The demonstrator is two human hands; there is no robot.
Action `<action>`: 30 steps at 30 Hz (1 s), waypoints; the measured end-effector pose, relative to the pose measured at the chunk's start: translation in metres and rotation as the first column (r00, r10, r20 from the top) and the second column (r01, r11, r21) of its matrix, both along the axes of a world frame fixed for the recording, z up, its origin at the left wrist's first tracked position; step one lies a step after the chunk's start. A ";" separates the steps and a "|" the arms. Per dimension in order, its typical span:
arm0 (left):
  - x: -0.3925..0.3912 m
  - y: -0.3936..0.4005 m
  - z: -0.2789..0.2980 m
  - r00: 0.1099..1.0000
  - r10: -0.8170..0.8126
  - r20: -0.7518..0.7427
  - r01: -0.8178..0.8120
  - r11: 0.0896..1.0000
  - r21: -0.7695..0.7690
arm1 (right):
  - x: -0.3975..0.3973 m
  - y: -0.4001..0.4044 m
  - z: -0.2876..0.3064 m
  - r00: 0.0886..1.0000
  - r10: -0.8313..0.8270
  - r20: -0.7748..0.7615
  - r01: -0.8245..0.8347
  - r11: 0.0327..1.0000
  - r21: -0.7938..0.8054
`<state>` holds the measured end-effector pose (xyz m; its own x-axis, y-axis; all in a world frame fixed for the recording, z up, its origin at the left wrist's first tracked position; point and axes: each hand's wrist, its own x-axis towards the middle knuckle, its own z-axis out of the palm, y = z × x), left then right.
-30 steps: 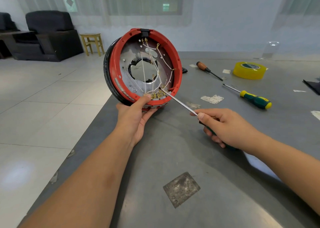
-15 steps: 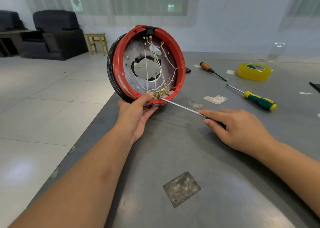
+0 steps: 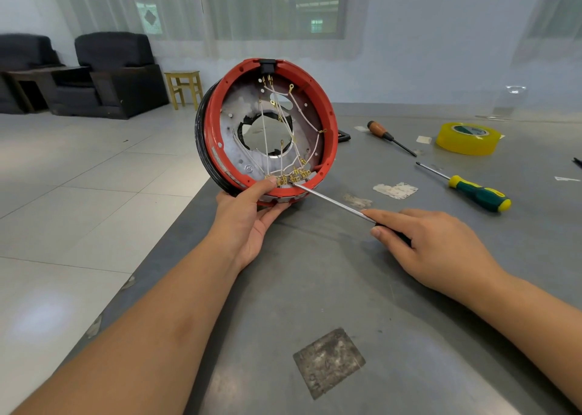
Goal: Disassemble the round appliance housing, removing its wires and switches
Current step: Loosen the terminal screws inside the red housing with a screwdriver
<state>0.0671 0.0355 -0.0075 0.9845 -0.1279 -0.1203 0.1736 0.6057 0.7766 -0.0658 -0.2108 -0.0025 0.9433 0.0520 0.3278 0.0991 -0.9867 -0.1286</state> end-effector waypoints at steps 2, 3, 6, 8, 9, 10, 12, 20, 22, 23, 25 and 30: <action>0.000 0.000 0.000 1.000 0.004 -0.002 -0.004 1.000 -0.002 | 0.000 0.001 0.000 1.000 0.000 -0.009 0.000 1.000 0.000; -0.001 0.000 0.000 1.000 0.006 -0.002 -0.006 1.000 -0.001 | -0.001 0.001 0.001 1.000 -0.001 -0.009 0.001 1.000 0.000; -0.002 -0.001 0.001 1.000 0.004 -0.006 -0.004 1.000 0.000 | -0.002 0.002 0.001 1.000 -0.007 -0.003 0.007 1.000 0.002; -0.002 -0.001 0.001 1.000 0.001 -0.008 -0.001 1.000 0.002 | -0.003 0.003 0.001 1.000 -0.011 0.005 0.011 1.000 0.004; -0.002 -0.001 0.002 1.000 -0.002 -0.010 0.002 1.000 0.001 | -0.003 0.003 0.001 1.000 -0.013 0.008 0.013 1.000 0.004; -0.002 -0.001 0.002 1.000 -0.005 -0.012 0.005 1.000 -0.004 | -0.003 0.004 0.001 1.000 -0.014 0.009 0.014 1.000 0.001; -0.003 -0.001 0.002 1.000 -0.008 -0.010 0.008 1.000 -0.009 | -0.004 0.005 0.001 1.000 -0.017 0.003 0.017 1.000 -0.015; -0.005 -0.003 0.002 1.000 0.003 0.021 -0.004 1.000 0.019 | -0.007 0.017 0.000 0.999 -0.041 -0.006 0.041 0.999 -0.006; -0.007 -0.006 0.001 0.999 0.008 0.052 -0.011 0.998 0.057 | -0.006 0.019 0.000 0.998 -0.065 -0.004 0.065 0.998 0.015; -0.007 -0.006 0.000 0.998 0.015 0.062 -0.019 0.998 0.064 | -0.005 0.021 0.000 0.997 -0.074 -0.005 0.074 0.997 0.014; -0.006 -0.006 0.000 0.998 0.019 0.057 -0.022 0.999 0.046 | -0.005 0.023 0.001 0.997 -0.078 -0.010 0.078 0.997 0.007; -0.005 -0.004 -0.001 0.999 0.013 0.042 -0.014 0.999 0.031 | -0.007 0.020 0.002 0.997 -0.072 -0.010 0.072 0.996 0.043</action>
<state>0.0625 0.0315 -0.0081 0.9903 -0.1116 -0.0830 0.1329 0.5827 0.8017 -0.0727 -0.1911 -0.0003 0.9469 -0.0301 0.3201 0.0269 -0.9847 -0.1721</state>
